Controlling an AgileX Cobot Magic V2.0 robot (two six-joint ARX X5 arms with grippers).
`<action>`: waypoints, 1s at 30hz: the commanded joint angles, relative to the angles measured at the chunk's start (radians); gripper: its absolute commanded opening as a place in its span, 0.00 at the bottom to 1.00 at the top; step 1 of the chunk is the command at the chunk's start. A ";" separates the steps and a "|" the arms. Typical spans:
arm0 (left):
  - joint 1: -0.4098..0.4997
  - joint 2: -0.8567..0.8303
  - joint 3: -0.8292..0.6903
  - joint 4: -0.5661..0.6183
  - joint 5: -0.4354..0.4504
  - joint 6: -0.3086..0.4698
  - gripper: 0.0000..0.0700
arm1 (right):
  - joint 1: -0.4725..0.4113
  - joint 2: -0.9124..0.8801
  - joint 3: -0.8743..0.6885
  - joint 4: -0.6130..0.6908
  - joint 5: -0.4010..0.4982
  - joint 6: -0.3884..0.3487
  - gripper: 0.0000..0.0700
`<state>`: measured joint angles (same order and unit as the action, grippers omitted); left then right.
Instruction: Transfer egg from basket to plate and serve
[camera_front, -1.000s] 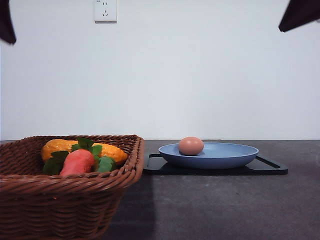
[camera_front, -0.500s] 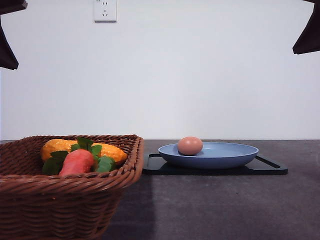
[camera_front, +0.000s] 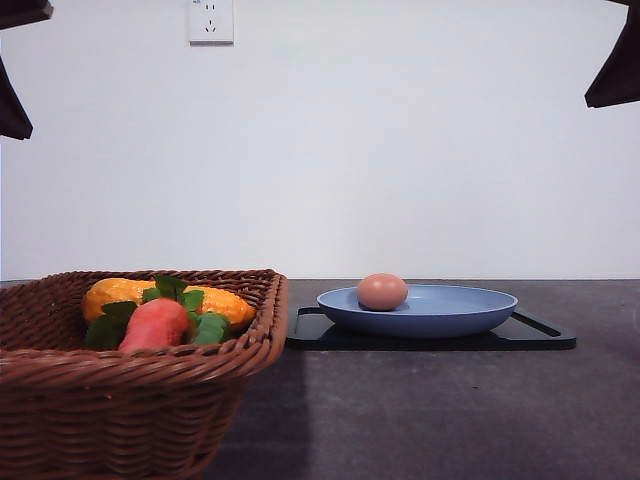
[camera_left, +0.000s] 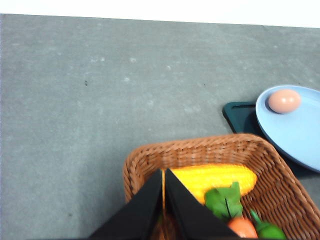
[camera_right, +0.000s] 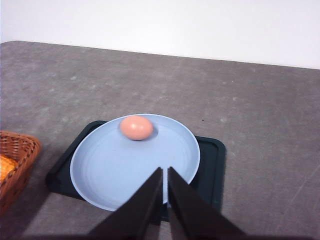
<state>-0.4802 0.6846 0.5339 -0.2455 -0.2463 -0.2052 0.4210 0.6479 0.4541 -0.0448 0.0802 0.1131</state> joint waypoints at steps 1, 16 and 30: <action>-0.002 -0.062 0.015 -0.015 -0.006 0.059 0.00 | 0.007 0.002 0.010 0.011 0.003 0.017 0.00; 0.382 -0.622 -0.153 -0.047 0.050 0.160 0.00 | 0.007 0.002 0.010 0.015 0.003 0.017 0.00; 0.508 -0.682 -0.426 -0.044 0.090 0.105 0.00 | 0.007 0.002 0.010 0.016 0.003 0.017 0.00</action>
<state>0.0254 0.0036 0.1089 -0.3020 -0.1577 -0.0801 0.4210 0.6476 0.4541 -0.0402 0.0807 0.1134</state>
